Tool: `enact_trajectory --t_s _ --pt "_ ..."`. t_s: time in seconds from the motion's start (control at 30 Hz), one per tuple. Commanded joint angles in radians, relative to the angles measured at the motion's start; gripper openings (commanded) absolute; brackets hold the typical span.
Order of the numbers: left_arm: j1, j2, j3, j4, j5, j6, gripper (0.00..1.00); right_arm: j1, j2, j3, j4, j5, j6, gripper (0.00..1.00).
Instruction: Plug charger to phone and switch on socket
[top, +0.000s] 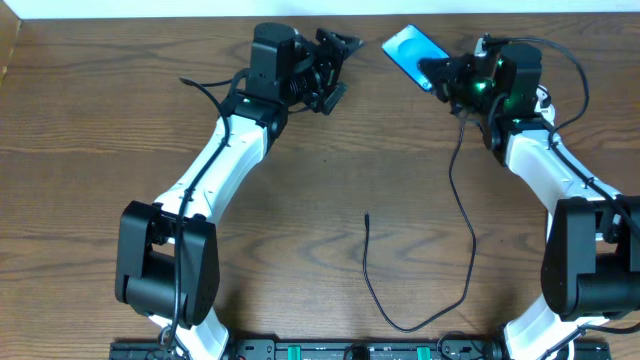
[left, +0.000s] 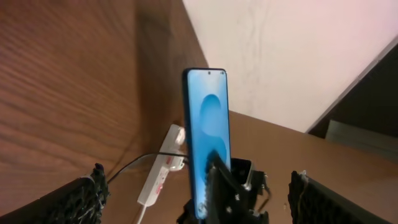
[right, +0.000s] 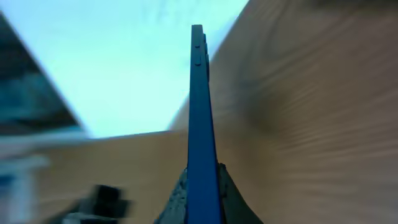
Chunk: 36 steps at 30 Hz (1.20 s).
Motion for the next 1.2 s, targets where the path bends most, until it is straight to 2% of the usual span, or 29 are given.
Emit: enact_trajectory --t_s 0.0,0.2,0.47,0.77,0.97,1.17 --pt "0.019 -0.015 0.007 0.019 0.012 -0.007 0.93 0.021 0.002 0.016 0.095 -0.137 0.312 0.02" --pt "0.032 -0.015 0.007 0.057 0.008 -0.021 0.93 0.049 0.002 0.016 0.256 -0.171 0.389 0.02" --pt "0.033 -0.014 0.007 0.148 -0.048 -0.021 0.93 0.093 0.002 0.016 0.267 -0.172 0.495 0.02" --pt "0.033 -0.014 0.007 0.153 -0.093 -0.021 0.93 0.147 0.002 0.016 0.343 -0.173 0.59 0.02" --pt "0.033 -0.014 0.007 0.153 -0.093 -0.021 0.93 0.169 0.002 0.016 0.362 -0.174 0.618 0.02" --pt "0.033 -0.014 0.007 0.153 -0.093 -0.021 0.88 0.177 0.002 0.016 0.364 -0.175 0.619 0.02"
